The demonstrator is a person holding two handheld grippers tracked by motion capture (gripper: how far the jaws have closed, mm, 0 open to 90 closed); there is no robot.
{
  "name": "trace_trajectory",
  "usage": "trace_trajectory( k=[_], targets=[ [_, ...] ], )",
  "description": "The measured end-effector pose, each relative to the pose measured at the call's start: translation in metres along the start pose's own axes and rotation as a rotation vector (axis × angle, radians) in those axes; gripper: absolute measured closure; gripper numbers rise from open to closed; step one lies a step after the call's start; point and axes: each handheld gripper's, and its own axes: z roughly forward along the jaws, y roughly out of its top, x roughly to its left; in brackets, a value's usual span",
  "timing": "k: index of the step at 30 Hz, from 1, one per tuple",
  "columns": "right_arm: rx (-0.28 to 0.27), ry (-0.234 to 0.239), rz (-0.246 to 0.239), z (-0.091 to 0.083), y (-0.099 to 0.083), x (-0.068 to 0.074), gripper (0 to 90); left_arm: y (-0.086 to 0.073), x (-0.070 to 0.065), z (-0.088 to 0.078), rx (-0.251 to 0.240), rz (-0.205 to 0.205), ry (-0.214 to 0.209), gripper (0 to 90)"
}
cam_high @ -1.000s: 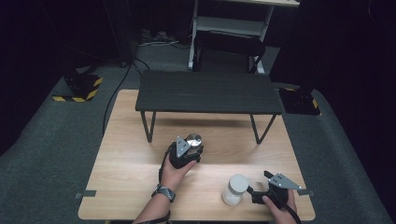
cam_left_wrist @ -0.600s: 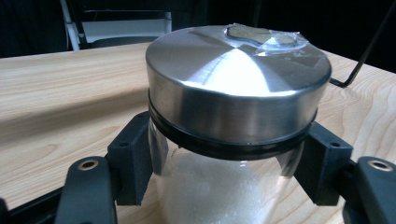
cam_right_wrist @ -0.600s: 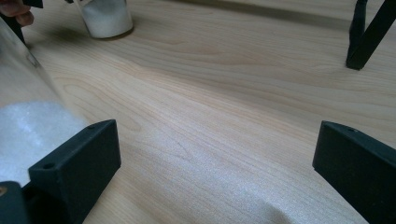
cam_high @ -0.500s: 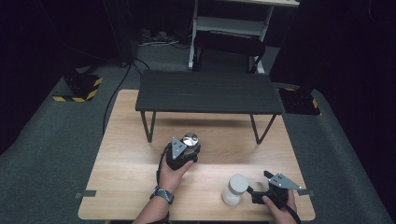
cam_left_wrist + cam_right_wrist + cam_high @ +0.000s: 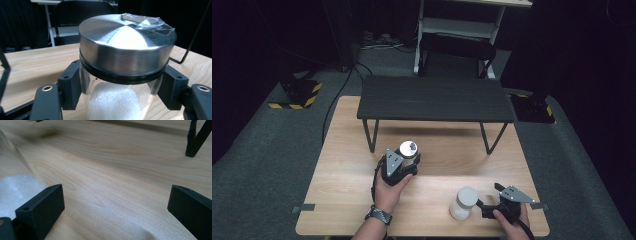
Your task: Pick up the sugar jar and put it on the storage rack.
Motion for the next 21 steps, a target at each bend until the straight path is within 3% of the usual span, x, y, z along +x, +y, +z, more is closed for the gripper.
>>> trace_trajectory(
  k=[11, 21],
  targets=[
    [-0.005, -0.003, -0.003, -0.001, -0.001, 0.001, 0.3, 0.018, -0.005, -0.027, -0.032, 0.033, 0.058, 31.4],
    [-0.007, -0.004, 0.009, -0.001, -0.001, 0.0, 0.3, 0.03, -0.007, -0.041, -0.073, 0.026, 0.079, 31.4]
  ],
)
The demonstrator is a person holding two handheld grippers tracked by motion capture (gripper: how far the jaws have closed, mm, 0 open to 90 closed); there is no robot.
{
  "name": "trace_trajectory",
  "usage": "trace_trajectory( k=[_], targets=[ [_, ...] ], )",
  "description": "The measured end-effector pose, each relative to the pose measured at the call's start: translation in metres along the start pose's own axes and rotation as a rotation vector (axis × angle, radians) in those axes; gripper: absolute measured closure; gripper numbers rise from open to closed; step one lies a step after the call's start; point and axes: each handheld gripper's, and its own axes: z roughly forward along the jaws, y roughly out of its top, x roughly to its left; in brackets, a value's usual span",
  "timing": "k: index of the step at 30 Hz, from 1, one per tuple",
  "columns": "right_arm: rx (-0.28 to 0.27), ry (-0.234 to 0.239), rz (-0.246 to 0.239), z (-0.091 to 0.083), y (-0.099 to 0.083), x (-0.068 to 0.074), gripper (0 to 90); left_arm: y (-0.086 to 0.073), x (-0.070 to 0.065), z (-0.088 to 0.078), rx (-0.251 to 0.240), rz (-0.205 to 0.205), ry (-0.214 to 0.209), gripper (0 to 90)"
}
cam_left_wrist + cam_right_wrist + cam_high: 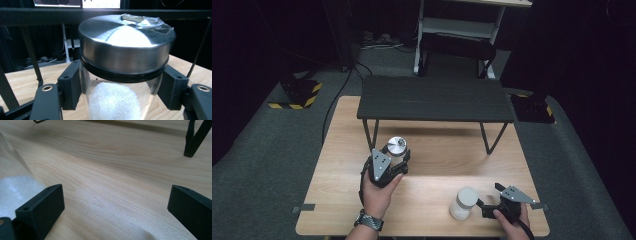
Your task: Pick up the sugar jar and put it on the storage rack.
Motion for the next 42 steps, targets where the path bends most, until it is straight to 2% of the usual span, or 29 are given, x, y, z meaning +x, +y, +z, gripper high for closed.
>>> trace_trajectory(
  k=[6, 19, 32, 42],
  targets=[
    [-0.001, -0.001, -0.004, 0.0, 0.0, 0.001, 0.3, 0.013, -0.002, -0.005, -0.035, 0.002, 0.003, 31.4],
    [-0.001, 0.002, -0.012, 0.0, 0.0, 0.001, 0.3, 0.033, -0.001, -0.005, -0.068, 0.008, 0.01, 31.4],
    [-0.002, 0.003, -0.013, 0.0, 0.0, 0.001, 0.3, 0.052, 0.0, 0.004, -0.1, 0.005, 0.016, 31.5],
    [-0.002, 0.004, -0.014, 0.0, 0.0, 0.001, 0.3, 0.068, 0.002, 0.017, -0.111, 0.005, 0.024, 31.5]
  ],
)
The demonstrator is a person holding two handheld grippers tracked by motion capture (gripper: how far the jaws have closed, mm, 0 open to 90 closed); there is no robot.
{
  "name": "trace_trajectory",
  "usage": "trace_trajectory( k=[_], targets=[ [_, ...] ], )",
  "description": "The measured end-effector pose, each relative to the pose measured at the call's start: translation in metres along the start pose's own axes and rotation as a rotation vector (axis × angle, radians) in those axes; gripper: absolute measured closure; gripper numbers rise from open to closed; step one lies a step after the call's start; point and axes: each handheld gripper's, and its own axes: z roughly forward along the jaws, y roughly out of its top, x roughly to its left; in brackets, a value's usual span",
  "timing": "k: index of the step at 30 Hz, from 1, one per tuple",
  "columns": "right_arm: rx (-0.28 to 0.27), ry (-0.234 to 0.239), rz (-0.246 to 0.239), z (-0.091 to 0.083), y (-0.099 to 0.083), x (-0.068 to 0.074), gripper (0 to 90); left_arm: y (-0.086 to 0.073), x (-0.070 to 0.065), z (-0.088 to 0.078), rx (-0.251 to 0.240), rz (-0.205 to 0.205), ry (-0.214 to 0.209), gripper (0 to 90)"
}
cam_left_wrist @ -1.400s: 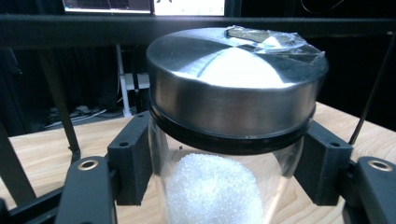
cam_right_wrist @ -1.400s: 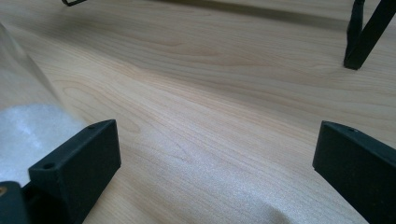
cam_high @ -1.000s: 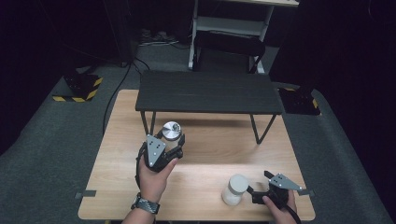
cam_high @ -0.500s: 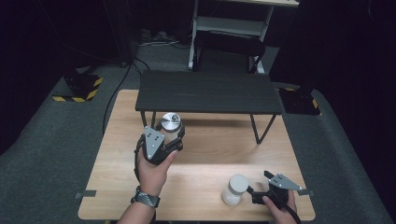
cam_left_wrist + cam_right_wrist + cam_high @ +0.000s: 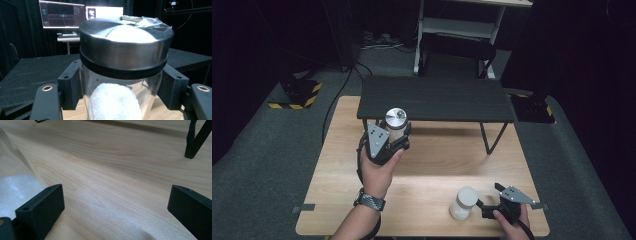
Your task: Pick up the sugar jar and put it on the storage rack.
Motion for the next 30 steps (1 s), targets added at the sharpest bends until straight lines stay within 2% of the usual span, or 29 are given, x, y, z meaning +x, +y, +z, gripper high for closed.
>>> trace_trajectory(
  k=[14, 22, 30],
  targets=[
    [-0.005, 0.004, 0.004, 0.0, -0.001, -0.001, 0.3, 0.016, 0.002, 0.026, -0.005, 0.007, 0.027, 31.5],
    [-0.007, 0.007, 0.005, -0.001, -0.001, -0.002, 0.3, 0.027, 0.002, 0.047, -0.008, 0.009, 0.05, 31.5],
    [-0.009, 0.011, 0.003, -0.001, -0.002, -0.002, 0.3, 0.027, 0.0, 0.064, -0.021, 0.018, 0.073, 31.5]
  ],
)
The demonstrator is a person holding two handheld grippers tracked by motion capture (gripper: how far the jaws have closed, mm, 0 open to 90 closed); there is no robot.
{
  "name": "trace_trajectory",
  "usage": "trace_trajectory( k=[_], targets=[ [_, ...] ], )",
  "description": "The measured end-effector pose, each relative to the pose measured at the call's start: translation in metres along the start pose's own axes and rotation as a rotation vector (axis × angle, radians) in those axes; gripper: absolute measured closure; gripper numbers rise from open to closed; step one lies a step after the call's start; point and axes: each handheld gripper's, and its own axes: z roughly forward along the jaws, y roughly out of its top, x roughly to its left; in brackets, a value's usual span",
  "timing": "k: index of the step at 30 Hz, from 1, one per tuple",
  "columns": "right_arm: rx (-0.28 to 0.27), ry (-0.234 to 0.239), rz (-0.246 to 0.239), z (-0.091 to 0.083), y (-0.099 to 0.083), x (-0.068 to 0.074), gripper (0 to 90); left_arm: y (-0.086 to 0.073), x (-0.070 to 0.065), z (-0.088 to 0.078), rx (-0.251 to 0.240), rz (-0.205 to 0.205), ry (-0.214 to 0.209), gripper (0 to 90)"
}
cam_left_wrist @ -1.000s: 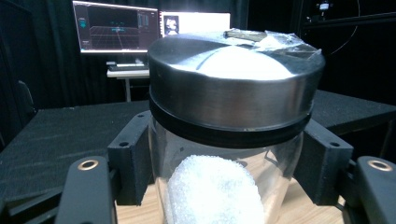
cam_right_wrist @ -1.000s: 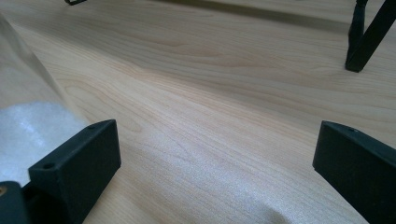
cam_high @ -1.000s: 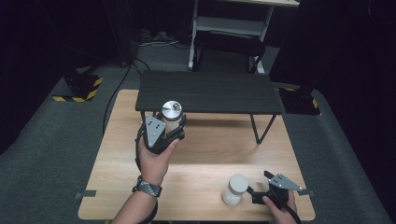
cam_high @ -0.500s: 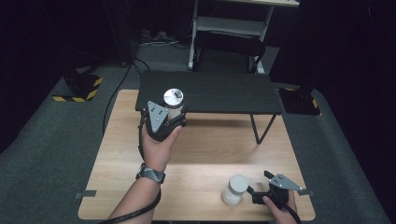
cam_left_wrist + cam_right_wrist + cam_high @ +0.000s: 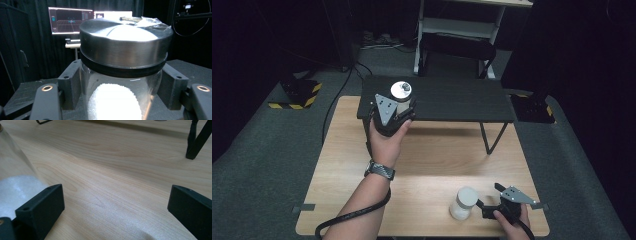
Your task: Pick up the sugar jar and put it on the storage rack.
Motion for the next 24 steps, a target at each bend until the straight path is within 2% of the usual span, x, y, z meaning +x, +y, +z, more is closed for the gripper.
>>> trace_trajectory(
  k=[14, 24],
  targets=[
    [-0.007, 0.009, 0.003, -0.001, -0.001, -0.002, 0.3, -0.001, 0.0, 0.03, 0.04, -0.002, 0.03, 31.5],
    [-0.011, 0.012, 0.006, -0.001, -0.002, -0.003, 0.2, -0.003, -0.001, 0.041, 0.055, -0.007, 0.037, 31.5]
  ],
)
